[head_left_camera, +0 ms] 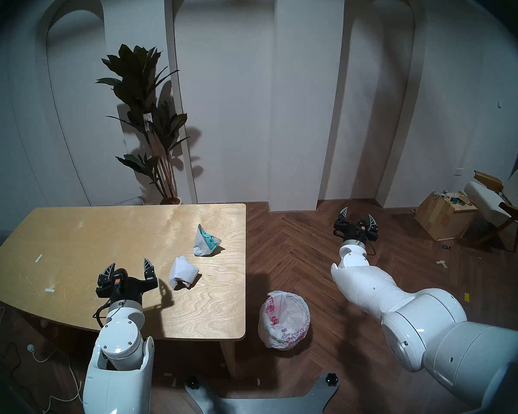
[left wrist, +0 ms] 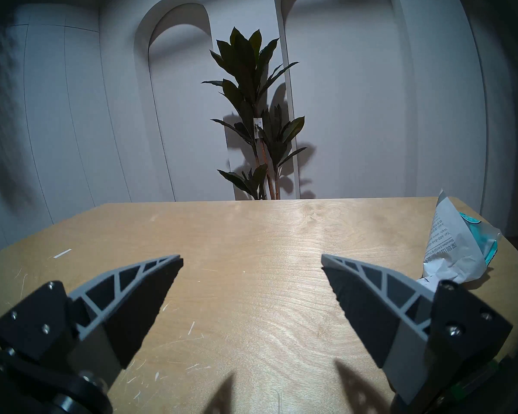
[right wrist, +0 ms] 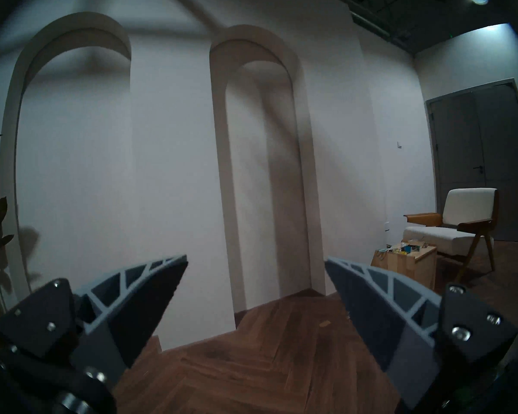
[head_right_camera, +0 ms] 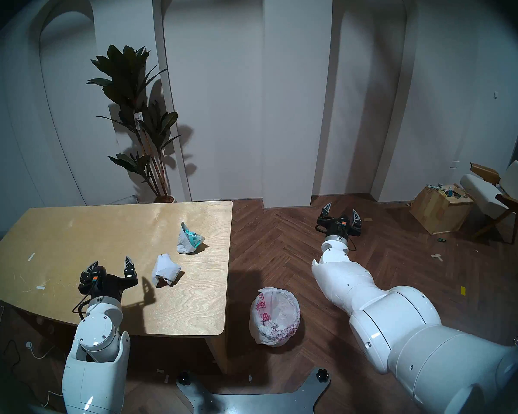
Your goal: Put the trash into the trash bin on the ground
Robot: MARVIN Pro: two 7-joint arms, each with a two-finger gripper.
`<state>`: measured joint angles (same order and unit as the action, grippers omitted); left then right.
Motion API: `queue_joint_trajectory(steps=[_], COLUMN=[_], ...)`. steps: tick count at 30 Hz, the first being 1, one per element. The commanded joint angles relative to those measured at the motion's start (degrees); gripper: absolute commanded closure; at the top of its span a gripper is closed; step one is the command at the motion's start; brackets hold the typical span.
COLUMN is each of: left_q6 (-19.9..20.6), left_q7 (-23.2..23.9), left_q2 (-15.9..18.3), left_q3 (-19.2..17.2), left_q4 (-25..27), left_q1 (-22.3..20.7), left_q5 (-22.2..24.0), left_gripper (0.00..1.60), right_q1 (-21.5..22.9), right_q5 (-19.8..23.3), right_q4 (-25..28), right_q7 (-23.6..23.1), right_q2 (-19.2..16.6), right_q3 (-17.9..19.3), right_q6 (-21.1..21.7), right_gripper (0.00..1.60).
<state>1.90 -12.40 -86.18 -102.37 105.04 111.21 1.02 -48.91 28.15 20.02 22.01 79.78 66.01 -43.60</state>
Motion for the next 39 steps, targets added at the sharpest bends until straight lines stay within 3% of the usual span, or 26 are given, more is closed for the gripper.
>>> queue_joint_trajectory(steps=[1,13,21,39], left_q6=[-0.3,-0.3,-0.3,0.0], left_q7=[0.0,0.0,0.0,1.3], left_q2=[0.1,0.1,0.1,0.2], left_q3=[0.0,0.0,0.0,3.8], left_q4=[0.8,0.7,0.8,0.9], left_q1=[-0.5,-0.6,-0.7,-3.4], left_q5=[0.0,0.0,0.0,-0.4], left_gripper=[0.0,0.0,0.0,0.0], right_q1=[0.2,-1.8,-0.9,-11.6], right_q5=[-0.4,-1.2,-1.5,-1.8], right_q4=[2.5,5.8,7.0,6.9], right_q7=[0.8,1.8,3.3,2.7], right_q2=[-3.1,-5.0,-10.2,-11.4], right_q3=[0.6,1.2,2.9,2.1], right_q6=[-2.6,-5.2,-3.1,1.9], right_gripper=[0.0,0.0,0.0,0.0])
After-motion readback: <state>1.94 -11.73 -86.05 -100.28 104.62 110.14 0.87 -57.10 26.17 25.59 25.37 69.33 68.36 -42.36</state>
